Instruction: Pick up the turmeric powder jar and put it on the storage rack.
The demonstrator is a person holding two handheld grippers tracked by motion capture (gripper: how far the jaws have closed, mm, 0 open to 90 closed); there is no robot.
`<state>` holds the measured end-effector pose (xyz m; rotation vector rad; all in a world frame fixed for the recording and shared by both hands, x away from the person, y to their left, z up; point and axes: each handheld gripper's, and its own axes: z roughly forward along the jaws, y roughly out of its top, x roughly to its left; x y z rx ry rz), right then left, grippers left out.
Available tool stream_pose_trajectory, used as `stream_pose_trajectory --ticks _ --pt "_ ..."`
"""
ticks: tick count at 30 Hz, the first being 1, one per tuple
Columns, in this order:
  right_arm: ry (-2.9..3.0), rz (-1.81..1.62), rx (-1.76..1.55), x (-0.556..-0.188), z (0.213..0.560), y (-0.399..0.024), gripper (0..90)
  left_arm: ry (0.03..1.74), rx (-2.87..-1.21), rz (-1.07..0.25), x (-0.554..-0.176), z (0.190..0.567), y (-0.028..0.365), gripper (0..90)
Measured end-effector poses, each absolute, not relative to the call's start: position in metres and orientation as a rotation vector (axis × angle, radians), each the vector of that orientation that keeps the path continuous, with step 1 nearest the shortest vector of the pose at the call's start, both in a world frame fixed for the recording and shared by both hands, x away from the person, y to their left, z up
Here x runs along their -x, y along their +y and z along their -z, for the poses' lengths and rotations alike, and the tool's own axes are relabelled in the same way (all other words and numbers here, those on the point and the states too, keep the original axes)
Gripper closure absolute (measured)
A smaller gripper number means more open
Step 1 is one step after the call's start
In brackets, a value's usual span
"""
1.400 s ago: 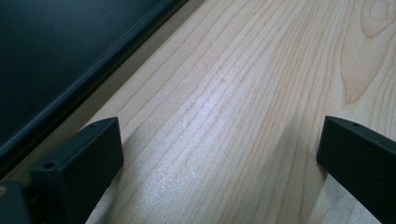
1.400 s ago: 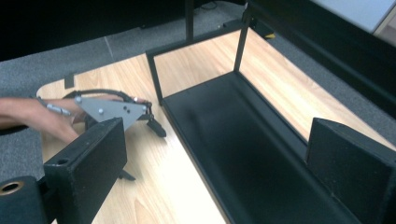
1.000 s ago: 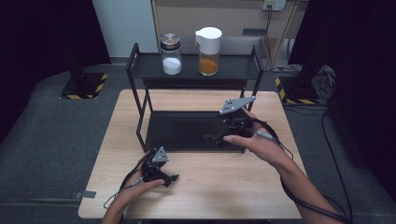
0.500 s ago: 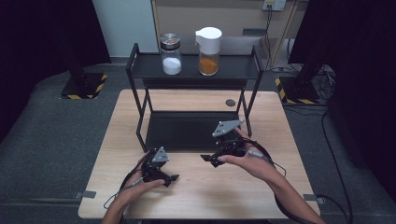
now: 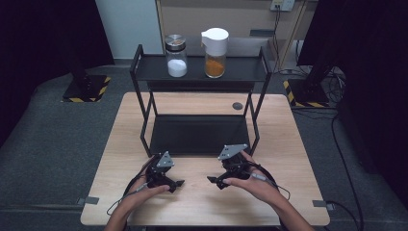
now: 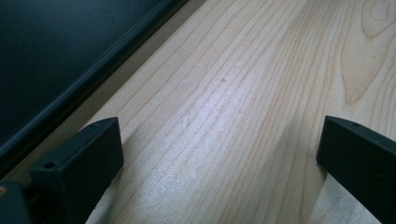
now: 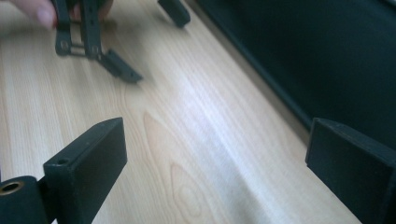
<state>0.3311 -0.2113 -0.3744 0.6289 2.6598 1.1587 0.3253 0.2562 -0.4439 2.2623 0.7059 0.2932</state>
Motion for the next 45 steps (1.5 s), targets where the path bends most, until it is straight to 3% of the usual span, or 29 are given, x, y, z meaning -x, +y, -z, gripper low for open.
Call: stream_pose_trajectory --ticks 18,45 --pt "2.605 -1.244 -0.741 -0.312 0.415 -0.255 6.3 0.707 -2.262 -0.293 -0.325 0.444 0.256 0.0" --pt "2.458 -1.247 -0.957 -0.302 0.429 -0.328 5.9 0.709 -2.261 -0.294 -0.325 0.444 0.256 0.0"
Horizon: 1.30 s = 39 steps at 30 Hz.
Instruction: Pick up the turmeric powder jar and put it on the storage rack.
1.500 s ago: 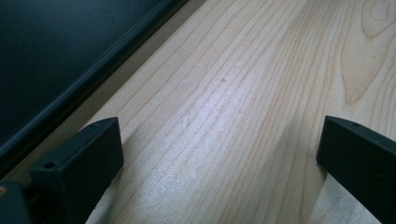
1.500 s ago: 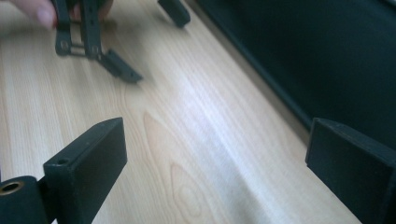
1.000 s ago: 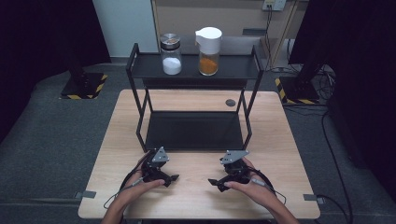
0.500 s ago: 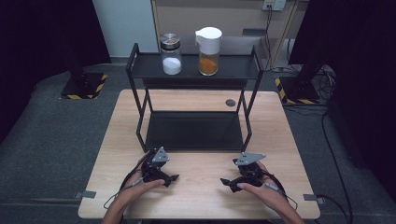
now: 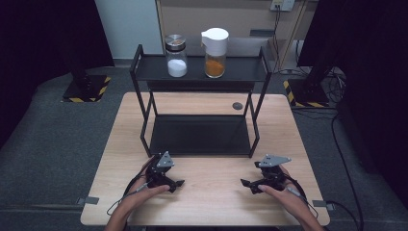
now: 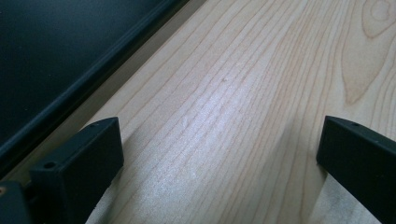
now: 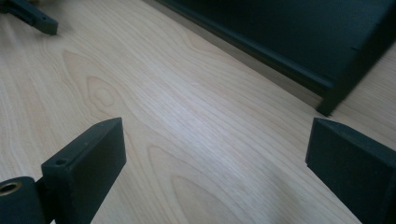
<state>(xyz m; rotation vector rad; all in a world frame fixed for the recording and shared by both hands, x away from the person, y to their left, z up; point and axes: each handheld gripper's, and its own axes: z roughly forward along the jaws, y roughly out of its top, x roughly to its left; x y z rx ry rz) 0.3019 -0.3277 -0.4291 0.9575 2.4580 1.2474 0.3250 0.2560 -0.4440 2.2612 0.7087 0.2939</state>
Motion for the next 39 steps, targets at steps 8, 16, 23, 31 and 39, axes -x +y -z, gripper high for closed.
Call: stream_pose_trajectory --ticks 8,16,23,31,39 --pt "2.378 -1.217 -1.063 -0.302 0.432 -0.349 5.6 0.709 -2.261 -0.294 -0.325 0.444 0.256 0.0" --pt "2.323 -1.146 -1.142 -0.304 0.438 -0.352 5.3 0.709 -2.261 -0.294 -0.325 0.444 0.256 0.0" --pt "2.310 -1.099 -1.167 -0.308 0.442 -0.351 4.9 0.709 -2.261 -0.294 -0.325 0.444 0.256 0.0" --pt "2.267 -1.053 -1.211 -0.311 0.447 -0.350 4.9 0.709 -2.261 -0.293 -0.325 0.444 0.256 0.0" --pt "2.280 -1.007 -1.235 -0.317 0.446 -0.346 3.3 0.709 -2.261 -0.294 -0.325 0.444 0.256 0.0"
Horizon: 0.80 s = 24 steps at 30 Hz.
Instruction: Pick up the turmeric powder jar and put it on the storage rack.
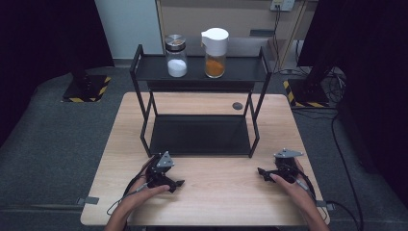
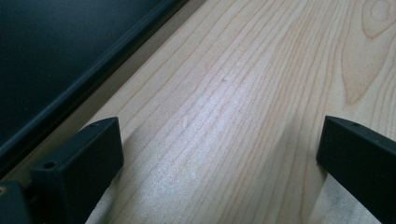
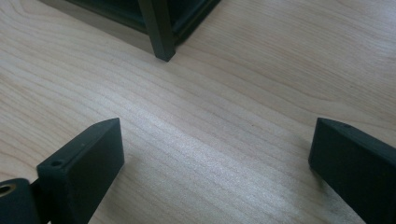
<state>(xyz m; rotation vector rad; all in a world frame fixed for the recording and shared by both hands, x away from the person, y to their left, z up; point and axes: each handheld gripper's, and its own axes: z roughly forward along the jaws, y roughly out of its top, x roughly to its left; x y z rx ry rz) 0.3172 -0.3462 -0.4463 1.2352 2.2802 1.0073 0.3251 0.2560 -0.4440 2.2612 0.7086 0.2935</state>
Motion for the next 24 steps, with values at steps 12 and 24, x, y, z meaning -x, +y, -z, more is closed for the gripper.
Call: stream_pose_trajectory --ticks 12,24 --pt "2.292 -0.977 -1.215 -0.3175 0.4455 -0.3413 1.7 0.709 -2.261 -0.294 -0.3249 0.4440 0.2559 0.0" --pt "2.292 -0.978 -1.217 -0.3175 0.4454 -0.3412 1.7 0.710 -2.261 -0.295 -0.3248 0.4440 0.2557 0.0"
